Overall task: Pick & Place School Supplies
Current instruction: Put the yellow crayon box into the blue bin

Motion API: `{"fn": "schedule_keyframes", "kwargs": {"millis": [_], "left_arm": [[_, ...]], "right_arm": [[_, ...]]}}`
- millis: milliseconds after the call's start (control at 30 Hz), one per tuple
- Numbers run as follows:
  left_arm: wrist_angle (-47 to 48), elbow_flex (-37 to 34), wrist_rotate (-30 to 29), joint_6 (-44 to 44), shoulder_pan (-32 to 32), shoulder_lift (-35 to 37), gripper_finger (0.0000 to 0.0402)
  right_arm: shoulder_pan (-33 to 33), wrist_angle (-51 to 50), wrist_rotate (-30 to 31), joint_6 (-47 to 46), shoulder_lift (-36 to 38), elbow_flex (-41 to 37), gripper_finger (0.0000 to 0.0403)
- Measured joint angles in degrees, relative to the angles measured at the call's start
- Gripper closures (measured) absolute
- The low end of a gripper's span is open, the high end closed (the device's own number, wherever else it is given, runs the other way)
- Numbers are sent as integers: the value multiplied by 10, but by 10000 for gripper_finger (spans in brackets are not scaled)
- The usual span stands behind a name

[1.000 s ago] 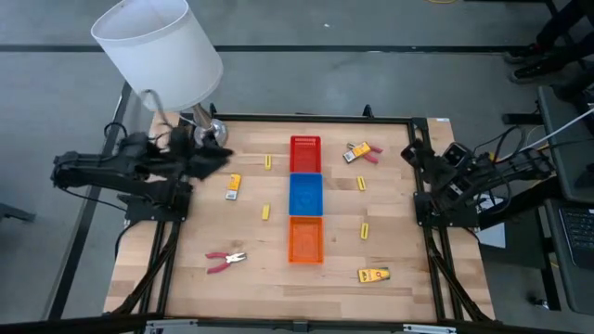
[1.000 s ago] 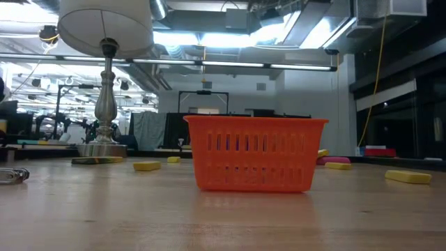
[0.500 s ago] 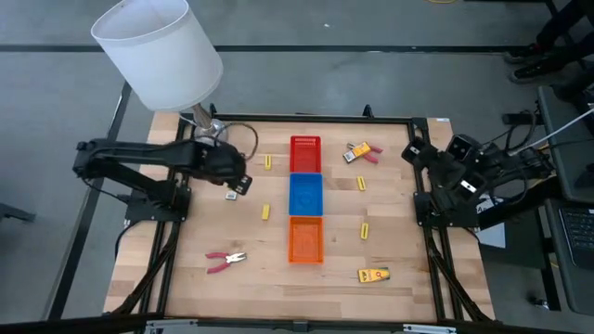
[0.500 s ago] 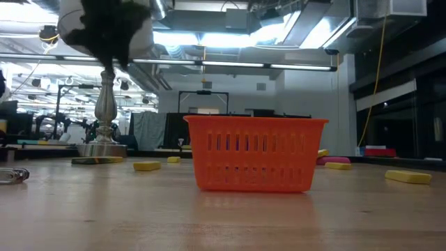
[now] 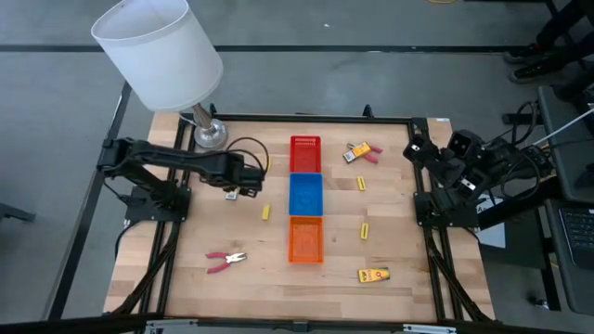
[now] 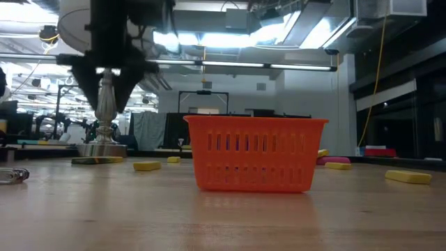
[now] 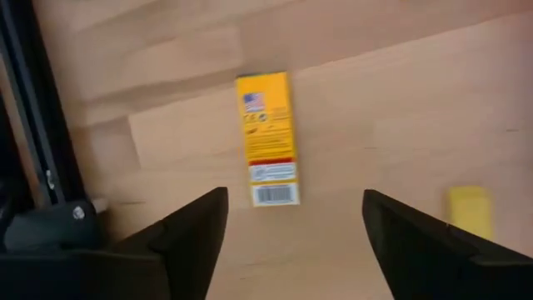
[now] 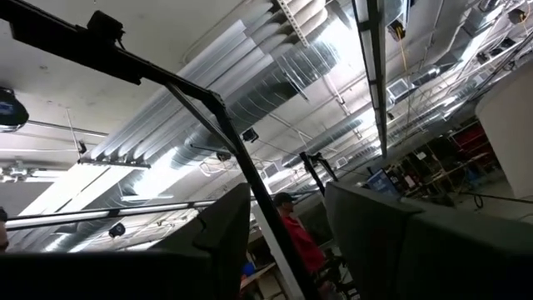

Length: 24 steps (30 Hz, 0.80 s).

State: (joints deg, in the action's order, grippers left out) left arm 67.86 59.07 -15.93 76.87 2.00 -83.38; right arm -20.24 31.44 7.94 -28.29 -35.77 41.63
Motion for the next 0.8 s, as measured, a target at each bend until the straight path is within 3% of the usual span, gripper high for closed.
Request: {"fn": "schedule_keyframes", "kwargs": {"millis": [333, 800], "left_arm": [[-195, -161, 51, 46, 8, 23, 112], [-210, -177, 21, 13, 41, 23, 112]], "right_arm": [[-18, 1, 24, 2, 0, 0, 241], [-19, 7, 49, 17, 0, 0, 241]]}}
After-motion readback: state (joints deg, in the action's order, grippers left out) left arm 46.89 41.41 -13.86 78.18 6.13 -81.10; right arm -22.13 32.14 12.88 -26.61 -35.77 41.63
